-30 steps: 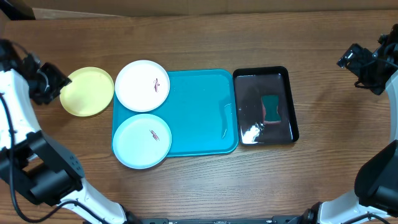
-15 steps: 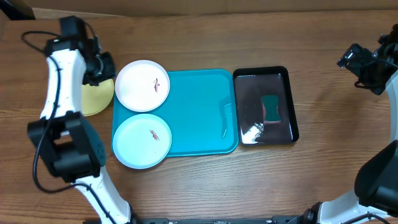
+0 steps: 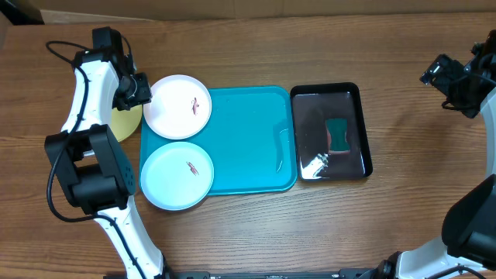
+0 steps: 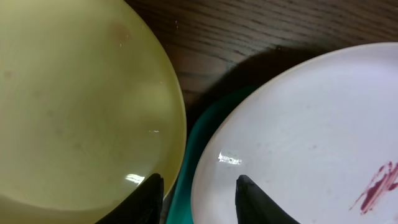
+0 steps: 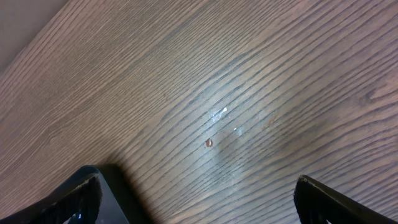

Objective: Clean dirty plates on tray and stack at the side
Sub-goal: 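Move the left gripper to the white plate and pull it right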

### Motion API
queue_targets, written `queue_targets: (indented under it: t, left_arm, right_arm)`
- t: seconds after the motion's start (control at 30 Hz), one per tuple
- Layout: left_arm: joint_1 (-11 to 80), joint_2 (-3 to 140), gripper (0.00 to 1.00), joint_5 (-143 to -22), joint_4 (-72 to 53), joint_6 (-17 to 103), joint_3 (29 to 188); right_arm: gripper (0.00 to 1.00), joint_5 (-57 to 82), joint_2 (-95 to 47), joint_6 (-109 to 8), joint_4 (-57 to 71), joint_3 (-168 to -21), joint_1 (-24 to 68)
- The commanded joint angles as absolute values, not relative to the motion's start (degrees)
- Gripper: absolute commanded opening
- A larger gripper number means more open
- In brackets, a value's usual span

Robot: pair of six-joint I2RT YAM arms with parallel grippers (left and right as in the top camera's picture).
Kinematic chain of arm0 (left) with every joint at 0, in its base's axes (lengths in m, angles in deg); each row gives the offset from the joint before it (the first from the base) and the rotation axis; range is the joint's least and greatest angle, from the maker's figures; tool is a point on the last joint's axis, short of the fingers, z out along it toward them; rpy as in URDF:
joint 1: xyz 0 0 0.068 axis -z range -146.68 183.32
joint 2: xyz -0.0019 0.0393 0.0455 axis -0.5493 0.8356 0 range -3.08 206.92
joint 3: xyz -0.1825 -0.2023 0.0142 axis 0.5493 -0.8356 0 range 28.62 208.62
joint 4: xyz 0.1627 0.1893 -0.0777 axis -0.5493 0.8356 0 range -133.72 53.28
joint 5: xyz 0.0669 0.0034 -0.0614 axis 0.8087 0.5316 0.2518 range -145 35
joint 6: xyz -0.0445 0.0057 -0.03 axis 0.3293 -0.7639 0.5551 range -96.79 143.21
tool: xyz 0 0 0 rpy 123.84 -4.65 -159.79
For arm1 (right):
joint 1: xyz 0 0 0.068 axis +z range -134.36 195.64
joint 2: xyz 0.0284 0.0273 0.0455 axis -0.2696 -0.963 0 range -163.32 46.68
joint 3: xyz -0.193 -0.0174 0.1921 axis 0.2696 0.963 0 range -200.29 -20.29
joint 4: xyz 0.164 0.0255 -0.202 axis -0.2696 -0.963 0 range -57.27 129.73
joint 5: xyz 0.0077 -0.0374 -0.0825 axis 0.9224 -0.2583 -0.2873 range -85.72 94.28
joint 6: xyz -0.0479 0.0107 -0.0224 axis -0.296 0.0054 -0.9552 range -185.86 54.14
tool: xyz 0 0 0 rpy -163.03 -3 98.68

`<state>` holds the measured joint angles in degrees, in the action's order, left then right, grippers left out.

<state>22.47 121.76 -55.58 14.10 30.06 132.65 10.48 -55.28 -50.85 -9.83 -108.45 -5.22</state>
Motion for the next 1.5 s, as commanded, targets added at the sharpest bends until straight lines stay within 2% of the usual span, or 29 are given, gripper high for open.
queue_targets:
  t: [0.0,0.2,0.5,0.63,1.07,1.47]
  left_arm:
    - [22.8,124.4,0.40,-55.0,14.1,29.0,132.9]
    - [23.3,126.0,0.37,-56.2,14.5,28.9,132.9]
    - [23.9,126.2,0.11,-60.2,15.7,28.9,133.0]
    - [24.5,126.2,0.05,-62.4,16.8,28.9,133.0]
    - [30.7,126.2,0.04,-68.7,24.1,29.9,133.0]
    - [41.0,126.2,0.04,-68.5,25.9,38.6,133.0]
  right_arm:
    - [1.00,10.8,-55.2,-50.6,-9.6,-109.2,-5.2]
    - [1.00,10.8,-55.2,-50.6,-9.6,-109.2,-5.2]
    - [1.00,10.8,-55.2,-50.6,-9.6,-109.2,-5.2]
    - [1.00,10.8,-55.2,-50.6,-9.6,-109.2,-5.2]
    - [1.00,10.8,-55.2,-50.6,-9.6,-109.2,-5.2]
    - [1.00,10.8,-55.2,-50.6,-9.6,-109.2,-5.2]
